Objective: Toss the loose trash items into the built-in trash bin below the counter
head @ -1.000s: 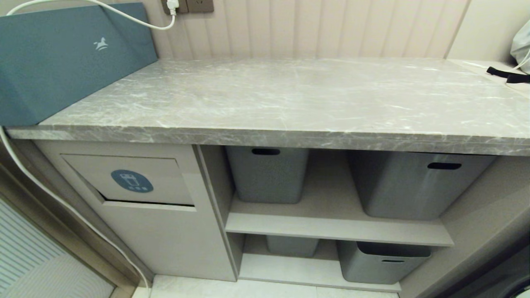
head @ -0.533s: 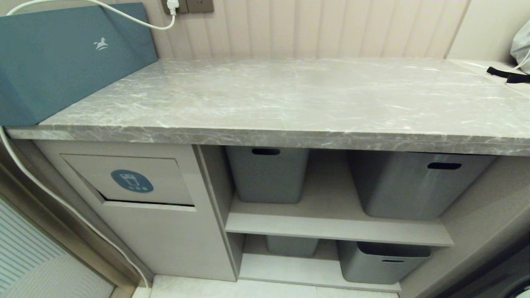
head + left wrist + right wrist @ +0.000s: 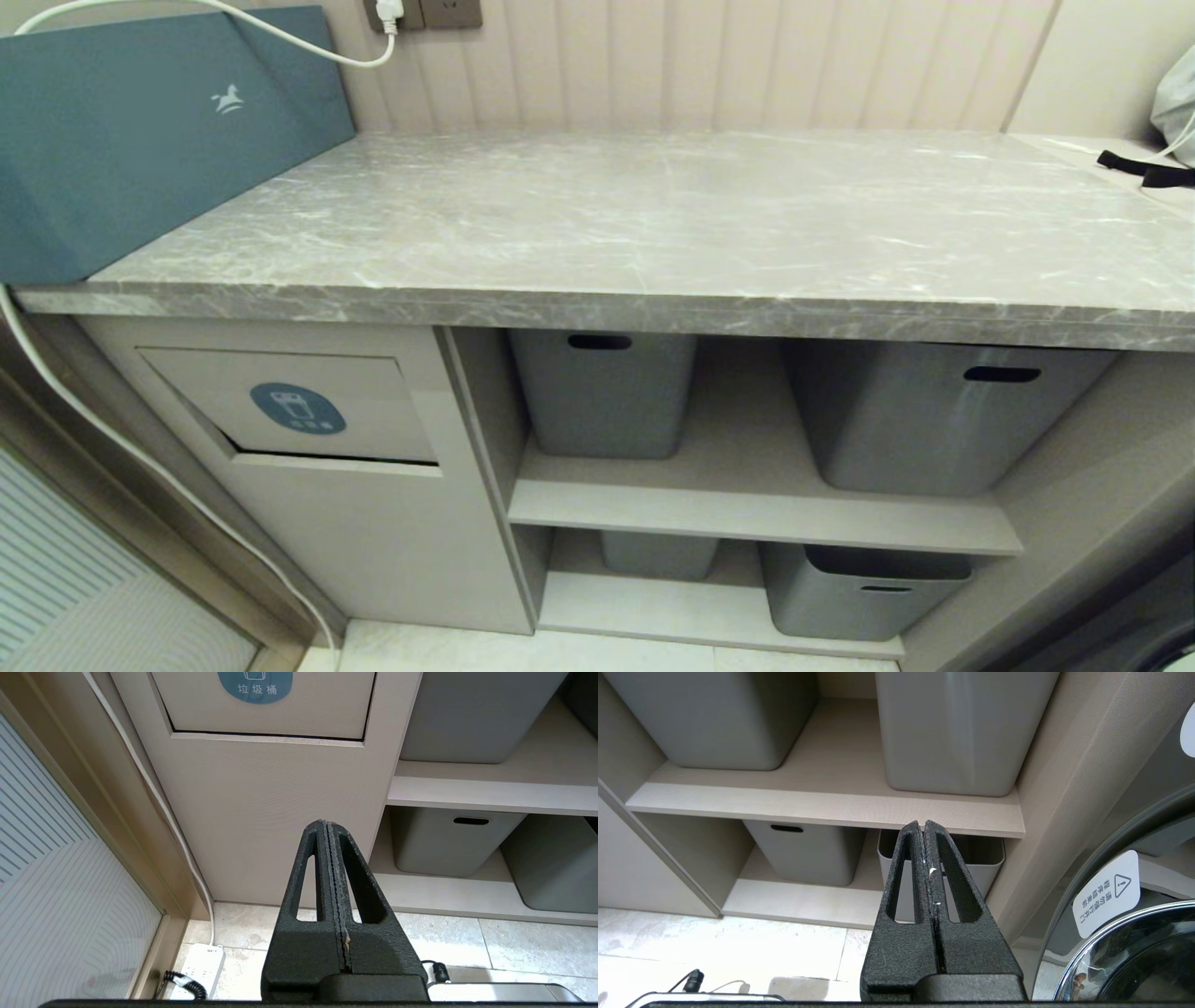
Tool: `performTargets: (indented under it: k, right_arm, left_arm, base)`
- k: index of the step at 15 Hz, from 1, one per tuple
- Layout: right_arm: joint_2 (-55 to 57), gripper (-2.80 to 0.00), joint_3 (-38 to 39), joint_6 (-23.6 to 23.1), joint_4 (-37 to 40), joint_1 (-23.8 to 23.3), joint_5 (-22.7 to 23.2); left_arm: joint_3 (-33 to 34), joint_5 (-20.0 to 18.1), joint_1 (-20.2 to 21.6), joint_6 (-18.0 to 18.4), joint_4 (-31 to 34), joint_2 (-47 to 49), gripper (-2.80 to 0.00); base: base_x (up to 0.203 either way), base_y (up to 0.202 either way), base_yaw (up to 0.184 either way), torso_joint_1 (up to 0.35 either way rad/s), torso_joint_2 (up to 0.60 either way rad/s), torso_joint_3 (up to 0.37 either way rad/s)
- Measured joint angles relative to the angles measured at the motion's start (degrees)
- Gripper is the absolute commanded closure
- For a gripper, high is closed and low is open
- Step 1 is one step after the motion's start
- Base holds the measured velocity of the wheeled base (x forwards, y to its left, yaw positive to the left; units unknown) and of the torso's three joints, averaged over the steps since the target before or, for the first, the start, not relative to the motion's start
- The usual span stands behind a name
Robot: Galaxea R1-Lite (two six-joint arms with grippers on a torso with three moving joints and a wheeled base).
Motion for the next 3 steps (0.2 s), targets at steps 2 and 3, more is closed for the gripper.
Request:
performTargets:
  k: [2,3]
  right_arm:
    - [0.0,0.0,0.0,0.0,0.0,0.0,0.0]
    - [0.0,0.0,0.0,0.0,0.0,0.0,0.0]
  left_arm:
    - [0.0,0.0,0.0,-0.02,0.0,0.0,0.0]
    - [0.0,0.0,0.0,-0.02,0.0,0.0,0.0]
  base:
    - [0.0,0.0,0.0,0.0,0.0,0.0]
    - [0.0,0.0,0.0,0.0,0.0,0.0]
